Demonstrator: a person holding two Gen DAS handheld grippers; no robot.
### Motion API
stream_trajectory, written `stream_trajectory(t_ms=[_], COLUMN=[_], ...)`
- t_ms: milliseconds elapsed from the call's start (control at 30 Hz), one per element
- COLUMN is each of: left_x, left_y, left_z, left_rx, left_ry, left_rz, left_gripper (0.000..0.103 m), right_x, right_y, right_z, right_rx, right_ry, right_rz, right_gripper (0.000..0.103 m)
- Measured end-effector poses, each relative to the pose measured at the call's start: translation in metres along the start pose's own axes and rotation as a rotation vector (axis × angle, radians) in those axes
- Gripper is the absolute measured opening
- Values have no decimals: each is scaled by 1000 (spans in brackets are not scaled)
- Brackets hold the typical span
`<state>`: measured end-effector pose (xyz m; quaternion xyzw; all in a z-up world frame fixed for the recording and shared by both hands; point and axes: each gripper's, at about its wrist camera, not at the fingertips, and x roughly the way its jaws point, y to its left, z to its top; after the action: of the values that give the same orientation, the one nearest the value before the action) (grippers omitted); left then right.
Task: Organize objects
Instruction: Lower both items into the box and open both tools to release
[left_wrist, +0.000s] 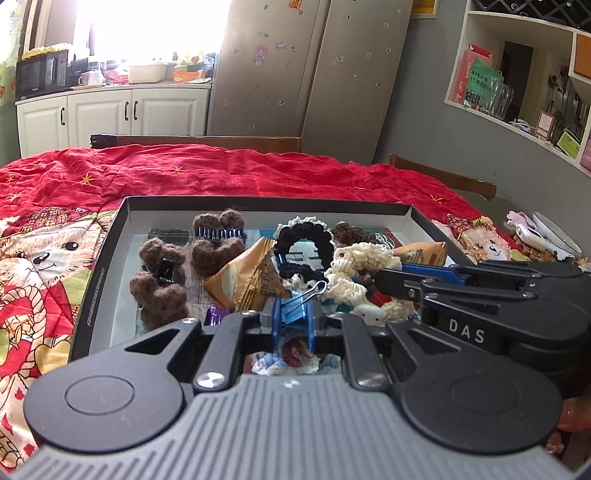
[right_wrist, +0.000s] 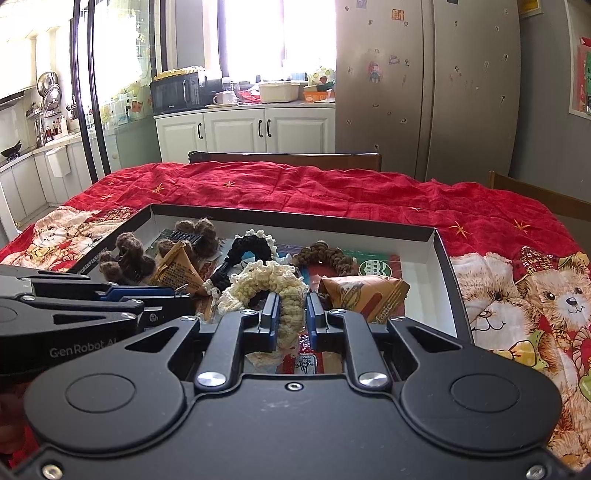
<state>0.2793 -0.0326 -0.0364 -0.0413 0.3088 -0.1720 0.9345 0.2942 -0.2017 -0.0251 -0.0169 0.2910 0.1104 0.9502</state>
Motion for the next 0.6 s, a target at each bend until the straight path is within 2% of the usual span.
stream_trajectory(t_ms=[367,433,467,600], left_x=[0,1,1,0], left_y=[1,2,1,2], left_z=[0,0,0,0], left_rx=[-7,-9,-8,-10], left_ry=[4,6,6,4], left_rz=[0,-2,-1,-5], left_gripper=[18,21,27,32], right_x=[3,3,3,3], right_y=[-2,-2,-2,-3], right_z=[-2,-2,-2,-2], right_rx=[2,3,3,5], right_ry=[12,11,11,8], right_rz=[3,3,2,-1], right_gripper=[16,18,18,19])
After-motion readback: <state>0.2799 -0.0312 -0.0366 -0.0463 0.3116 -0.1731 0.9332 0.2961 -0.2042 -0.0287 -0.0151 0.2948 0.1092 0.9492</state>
